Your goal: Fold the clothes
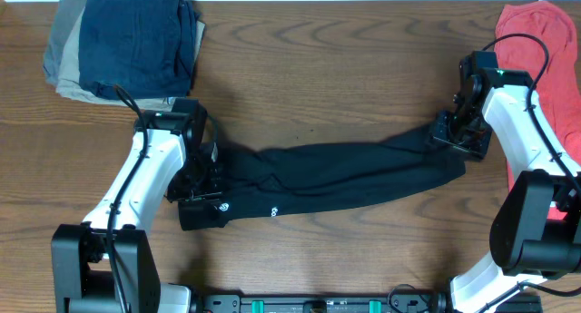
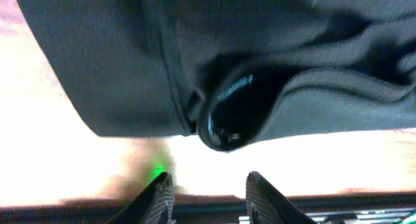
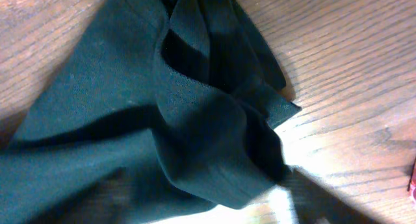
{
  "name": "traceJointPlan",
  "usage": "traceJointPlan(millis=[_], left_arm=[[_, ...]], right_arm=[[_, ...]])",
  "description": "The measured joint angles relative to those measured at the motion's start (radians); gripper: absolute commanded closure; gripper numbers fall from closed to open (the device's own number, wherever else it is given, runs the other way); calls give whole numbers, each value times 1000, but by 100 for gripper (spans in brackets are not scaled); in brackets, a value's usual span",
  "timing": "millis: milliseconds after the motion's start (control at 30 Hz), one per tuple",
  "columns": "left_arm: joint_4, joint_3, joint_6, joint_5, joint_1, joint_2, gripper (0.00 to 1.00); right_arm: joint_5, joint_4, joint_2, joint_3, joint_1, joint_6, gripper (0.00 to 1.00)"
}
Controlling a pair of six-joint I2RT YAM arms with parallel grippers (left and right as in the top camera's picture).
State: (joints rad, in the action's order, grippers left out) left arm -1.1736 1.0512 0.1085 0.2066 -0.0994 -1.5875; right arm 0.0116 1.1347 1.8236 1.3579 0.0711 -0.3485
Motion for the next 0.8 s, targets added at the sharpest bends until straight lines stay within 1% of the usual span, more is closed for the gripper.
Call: traceJointPlan(millis=[133, 267, 433, 467, 500, 533, 567, 600, 633, 667, 700, 800], left_arm=[[-48, 1, 0, 0, 0, 0, 61], [-114, 37, 3, -3, 0, 0, 61], [-117, 99, 12, -3, 0, 5, 62], [-108, 100, 15, -3, 0, 10, 67], [-101, 100, 18, -3, 0, 16, 73], [-94, 100, 24, -3, 0, 22, 81], [-79, 100, 23, -1, 0, 29, 94], [-58, 101, 24, 1, -1, 35, 94], [-33, 101, 23, 5, -4, 40, 94], [-9, 101, 23, 9, -7, 42, 94], [22, 101, 22, 21, -14, 43, 94], [104, 92, 23, 64, -47, 45, 94]], right_arm=[[-2, -7, 0, 1, 0, 7, 1], [-43, 2, 0, 26, 0, 55, 1], [-123, -11, 0, 63, 0, 133, 1], [-134, -19, 0, 63, 0, 146, 6], [-142, -26, 0, 63, 0, 161, 21], [-150, -34, 0, 63, 0, 175, 42], [-155, -43, 0, 63, 0, 182, 71], [-159, -50, 0, 63, -1, 187, 83], [-162, -55, 0, 63, -3, 192, 92], [-164, -60, 0, 63, -4, 196, 97], [-167, -63, 0, 62, -7, 200, 99], [-173, -74, 0, 54, -17, 201, 98]])
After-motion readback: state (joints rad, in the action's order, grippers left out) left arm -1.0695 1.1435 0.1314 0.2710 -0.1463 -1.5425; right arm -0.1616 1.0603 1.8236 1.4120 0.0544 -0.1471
